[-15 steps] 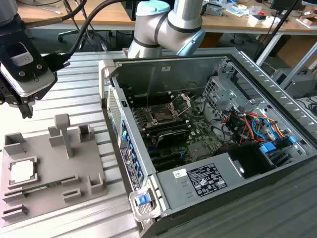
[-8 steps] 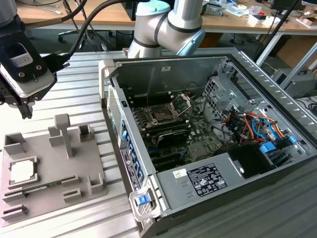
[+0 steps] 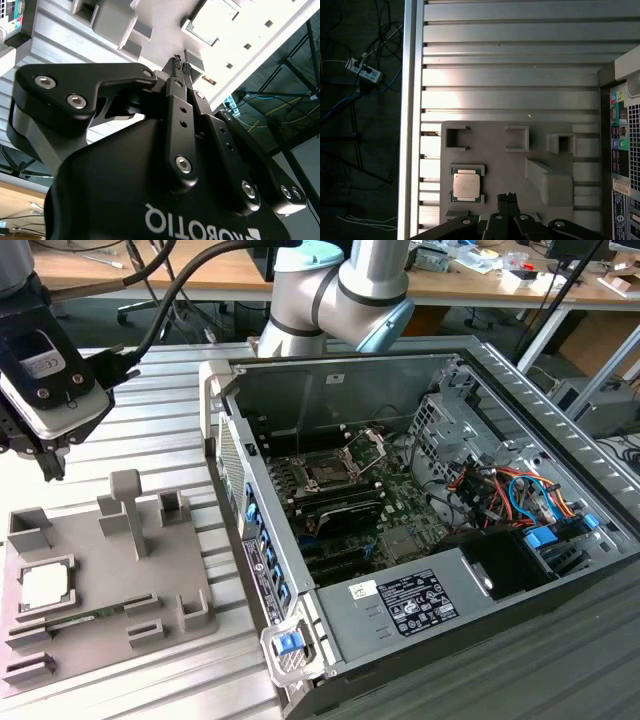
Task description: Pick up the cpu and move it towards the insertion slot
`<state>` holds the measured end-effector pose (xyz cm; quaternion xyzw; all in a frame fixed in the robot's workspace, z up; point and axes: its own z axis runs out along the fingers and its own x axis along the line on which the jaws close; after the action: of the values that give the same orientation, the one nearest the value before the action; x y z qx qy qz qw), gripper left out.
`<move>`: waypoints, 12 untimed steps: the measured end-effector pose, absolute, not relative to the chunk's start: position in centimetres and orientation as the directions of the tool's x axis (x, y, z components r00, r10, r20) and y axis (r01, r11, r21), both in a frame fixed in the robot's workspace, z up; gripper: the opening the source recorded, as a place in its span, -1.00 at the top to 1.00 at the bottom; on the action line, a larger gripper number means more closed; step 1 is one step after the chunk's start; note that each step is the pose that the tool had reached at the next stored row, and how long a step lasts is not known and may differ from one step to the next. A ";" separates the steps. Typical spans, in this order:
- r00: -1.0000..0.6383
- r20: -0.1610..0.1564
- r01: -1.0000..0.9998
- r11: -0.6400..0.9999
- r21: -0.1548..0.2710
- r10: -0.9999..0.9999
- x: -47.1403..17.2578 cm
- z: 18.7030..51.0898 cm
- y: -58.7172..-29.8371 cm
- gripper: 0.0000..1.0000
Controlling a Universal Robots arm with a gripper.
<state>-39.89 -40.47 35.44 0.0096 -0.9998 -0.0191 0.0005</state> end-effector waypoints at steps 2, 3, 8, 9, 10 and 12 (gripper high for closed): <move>-1.000 0.001 -0.019 0.999 0.038 -0.019 -39.9 35.4 -40.5 0.79; -1.000 0.001 -0.019 0.999 0.038 -0.019 -39.9 35.4 -40.5 0.79; -1.000 0.001 -0.019 0.999 0.038 -0.019 -40.0 35.3 -40.5 0.79; -1.000 0.000 -0.019 0.999 0.038 -0.019 -40.0 35.3 -40.5 0.79; -1.000 0.000 -0.019 0.999 0.038 -0.019 -40.0 35.3 -40.5 0.79; -1.000 0.000 -0.019 0.999 0.038 -0.019 -40.0 35.3 -40.5 0.79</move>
<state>-40.01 -40.46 35.27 0.0095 -0.9998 -0.0191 0.0004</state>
